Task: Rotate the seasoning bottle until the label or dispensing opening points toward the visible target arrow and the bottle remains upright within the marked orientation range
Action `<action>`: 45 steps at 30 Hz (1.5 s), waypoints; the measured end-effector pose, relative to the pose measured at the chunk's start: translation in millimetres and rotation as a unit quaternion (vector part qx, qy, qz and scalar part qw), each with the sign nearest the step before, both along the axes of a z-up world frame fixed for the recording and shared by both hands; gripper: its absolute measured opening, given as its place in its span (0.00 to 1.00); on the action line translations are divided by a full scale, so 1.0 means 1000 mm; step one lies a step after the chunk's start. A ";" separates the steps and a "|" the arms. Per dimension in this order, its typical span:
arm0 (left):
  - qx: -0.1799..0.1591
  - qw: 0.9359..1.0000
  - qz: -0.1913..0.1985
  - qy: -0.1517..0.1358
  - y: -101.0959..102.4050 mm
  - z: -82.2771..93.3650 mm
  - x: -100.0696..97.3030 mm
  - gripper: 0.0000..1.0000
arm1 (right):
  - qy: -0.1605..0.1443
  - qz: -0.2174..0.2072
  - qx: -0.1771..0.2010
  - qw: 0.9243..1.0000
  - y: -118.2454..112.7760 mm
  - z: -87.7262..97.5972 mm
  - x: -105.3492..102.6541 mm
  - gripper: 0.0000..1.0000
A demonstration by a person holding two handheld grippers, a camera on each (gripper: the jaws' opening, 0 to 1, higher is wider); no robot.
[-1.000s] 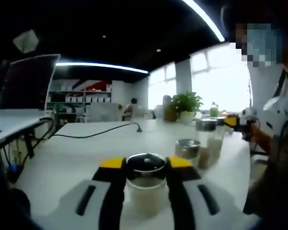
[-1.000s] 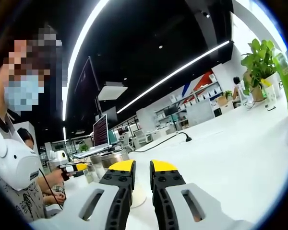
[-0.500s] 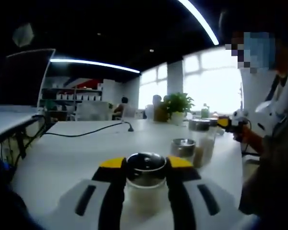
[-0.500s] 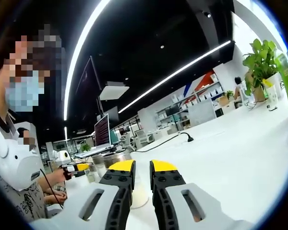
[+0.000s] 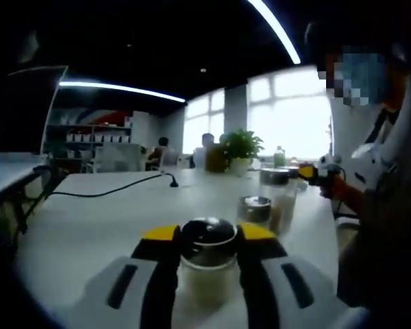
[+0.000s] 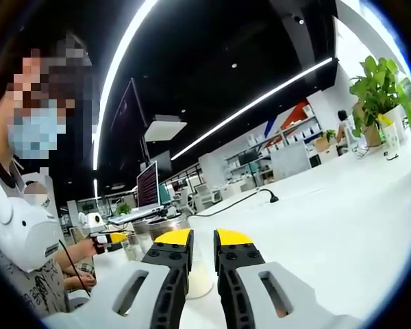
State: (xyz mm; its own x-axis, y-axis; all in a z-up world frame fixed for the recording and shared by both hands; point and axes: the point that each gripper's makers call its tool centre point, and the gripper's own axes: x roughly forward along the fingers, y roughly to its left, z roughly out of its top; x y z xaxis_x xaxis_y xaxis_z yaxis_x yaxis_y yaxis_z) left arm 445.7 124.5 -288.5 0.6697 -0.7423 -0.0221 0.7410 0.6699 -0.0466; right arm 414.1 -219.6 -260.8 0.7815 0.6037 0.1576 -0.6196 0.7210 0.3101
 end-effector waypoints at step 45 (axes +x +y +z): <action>-0.022 0.999 -0.015 0.034 0.003 0.018 0.012 0.44 | -0.001 0.006 0.005 1.000 0.007 -0.001 0.000 0.12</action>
State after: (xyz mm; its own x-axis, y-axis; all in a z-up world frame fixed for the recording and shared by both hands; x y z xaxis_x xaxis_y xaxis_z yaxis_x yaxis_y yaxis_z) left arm 458.0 127.7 -271.0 0.6446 -0.7637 -0.0338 0.7552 0.6430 -0.1272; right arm 413.7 -212.4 -261.7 0.7737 0.6117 0.1649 -0.6289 0.7102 0.3163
